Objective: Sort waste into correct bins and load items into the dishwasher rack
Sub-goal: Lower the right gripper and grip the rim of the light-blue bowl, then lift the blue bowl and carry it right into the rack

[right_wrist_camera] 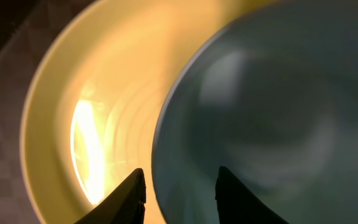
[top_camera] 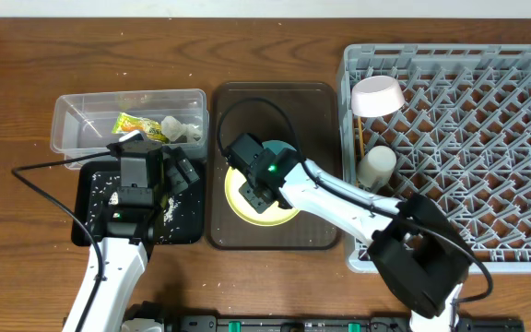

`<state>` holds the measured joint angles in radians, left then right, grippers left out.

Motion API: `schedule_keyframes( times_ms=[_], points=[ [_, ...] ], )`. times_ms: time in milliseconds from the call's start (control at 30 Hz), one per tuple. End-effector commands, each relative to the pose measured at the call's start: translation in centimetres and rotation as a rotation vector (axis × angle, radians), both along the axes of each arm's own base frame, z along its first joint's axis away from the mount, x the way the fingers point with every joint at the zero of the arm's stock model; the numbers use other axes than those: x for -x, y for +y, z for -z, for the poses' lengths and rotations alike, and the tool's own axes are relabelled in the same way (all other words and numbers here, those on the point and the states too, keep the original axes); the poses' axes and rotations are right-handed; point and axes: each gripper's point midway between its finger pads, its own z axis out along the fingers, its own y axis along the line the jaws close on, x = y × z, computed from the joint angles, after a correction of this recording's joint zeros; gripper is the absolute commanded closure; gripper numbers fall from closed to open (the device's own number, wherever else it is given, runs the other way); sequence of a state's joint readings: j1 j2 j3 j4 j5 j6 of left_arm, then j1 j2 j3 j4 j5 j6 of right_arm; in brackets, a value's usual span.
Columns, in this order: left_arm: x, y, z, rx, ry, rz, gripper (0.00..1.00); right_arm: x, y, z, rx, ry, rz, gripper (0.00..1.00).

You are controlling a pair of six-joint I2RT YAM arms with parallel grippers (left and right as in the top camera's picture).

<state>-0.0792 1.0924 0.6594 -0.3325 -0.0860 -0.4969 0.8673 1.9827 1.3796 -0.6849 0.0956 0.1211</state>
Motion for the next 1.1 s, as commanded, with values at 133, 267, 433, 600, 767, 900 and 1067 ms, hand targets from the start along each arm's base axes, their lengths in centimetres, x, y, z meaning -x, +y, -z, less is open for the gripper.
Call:
schedule_keyframes(
  times_ms=[133,267,433,600,767,900,1067],
  points=[
    [-0.4,0.4,-0.7,-0.018,-0.017,-0.013,0.02,-0.1,-0.1,0.4,0.021,-0.008,-0.005,0.68],
    [-0.4,0.4,-0.7,-0.018,-0.017,-0.013,0.02,-0.6,-0.6,0.3,0.048,-0.036,0.006,0.72],
    [-0.4,0.4,-0.7,-0.018,-0.017,-0.013,0.02,-1.3,-0.5,-1.3,0.041,-0.079,0.015,0.75],
    [-0.4,0.4,-0.7,-0.018,-0.017,-0.013,0.02,-1.5,-0.3,-4.3,-0.011,-0.120,0.018,0.99],
    [-0.4,0.4,-0.7,-0.018,-0.017,-0.013,0.02,-0.8,-0.6,-7.7,-0.062,-0.137,0.014,0.99],
    [-0.4,0.4,-0.7,-0.018,-0.017,-0.013,0.02,0.1,-1.5,-11.3,-0.116,-0.157,0.013,0.99],
    [-0.4,0.4,-0.7,-0.018,-0.017,-0.013,0.02,-0.4,-4.3,-17.4,-0.244,-0.220,0.057,0.99]
  ],
)
